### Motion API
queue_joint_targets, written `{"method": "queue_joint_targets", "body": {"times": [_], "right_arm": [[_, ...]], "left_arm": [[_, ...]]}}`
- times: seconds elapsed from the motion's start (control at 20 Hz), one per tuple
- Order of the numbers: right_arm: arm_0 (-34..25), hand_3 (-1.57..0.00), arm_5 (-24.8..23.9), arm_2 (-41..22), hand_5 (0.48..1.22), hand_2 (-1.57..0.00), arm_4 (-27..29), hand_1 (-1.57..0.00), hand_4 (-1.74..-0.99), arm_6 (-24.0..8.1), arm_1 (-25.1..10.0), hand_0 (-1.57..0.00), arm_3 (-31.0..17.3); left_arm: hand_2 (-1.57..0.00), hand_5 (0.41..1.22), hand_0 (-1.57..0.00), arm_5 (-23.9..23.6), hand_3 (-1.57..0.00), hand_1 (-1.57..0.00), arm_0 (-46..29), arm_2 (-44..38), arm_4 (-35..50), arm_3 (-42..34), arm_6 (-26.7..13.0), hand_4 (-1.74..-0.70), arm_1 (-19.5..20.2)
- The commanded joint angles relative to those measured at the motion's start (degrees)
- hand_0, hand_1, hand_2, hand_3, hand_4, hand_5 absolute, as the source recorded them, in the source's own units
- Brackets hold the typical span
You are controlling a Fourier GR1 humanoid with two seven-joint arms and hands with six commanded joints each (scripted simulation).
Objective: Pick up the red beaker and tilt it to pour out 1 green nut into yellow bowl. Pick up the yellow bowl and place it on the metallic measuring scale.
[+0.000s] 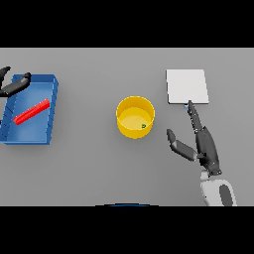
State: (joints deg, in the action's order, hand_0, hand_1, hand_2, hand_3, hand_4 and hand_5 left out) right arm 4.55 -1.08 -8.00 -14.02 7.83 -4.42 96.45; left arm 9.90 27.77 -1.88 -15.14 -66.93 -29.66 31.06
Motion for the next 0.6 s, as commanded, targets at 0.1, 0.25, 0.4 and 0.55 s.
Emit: {"method": "queue_joint_targets", "body": {"times": [0.1,0.25,0.4,0.55], "right_arm": [[-1.1,0.0,-0.5,-1.3,0.638,0.0,-3.7,0.0,-1.115,-3.6,-1.4,0.0,1.1],[-5.0,0.0,4.6,-3.2,0.665,0.0,-5.8,0.0,-1.088,-1.8,-6.1,0.0,-1.0],[-11.0,0.0,6.7,-7.2,0.637,0.0,-14.4,0.0,-1.128,-5.5,-10.8,0.0,-3.1],[-17.2,0.0,9.7,-11.8,0.627,0.0,-21.5,0.0,-1.142,-4.3,-14.9,0.0,-5.3]], "left_arm": [[-0.04,0.635,-0.05,-1.6,-0.05,-0.05,-0.2,-0.6,0.7,-0.7,2.5,-0.78,-1.1],[-0.02,0.657,-0.03,-2.5,-0.02,-0.02,-1.2,-1.1,2.2,-2.5,4.0,-0.79,-2.7],[-0.01,0.673,-0.01,-2.5,-0.01,-0.01,-1.4,-1.2,2.6,-3.3,3.3,-0.8,-2.9],[-0.01,0.687,-0.01,-2.7,-0.01,-0.01,-1.5,-1.0,2.9,-3.6,2.7,-0.81,-4.0]]}}
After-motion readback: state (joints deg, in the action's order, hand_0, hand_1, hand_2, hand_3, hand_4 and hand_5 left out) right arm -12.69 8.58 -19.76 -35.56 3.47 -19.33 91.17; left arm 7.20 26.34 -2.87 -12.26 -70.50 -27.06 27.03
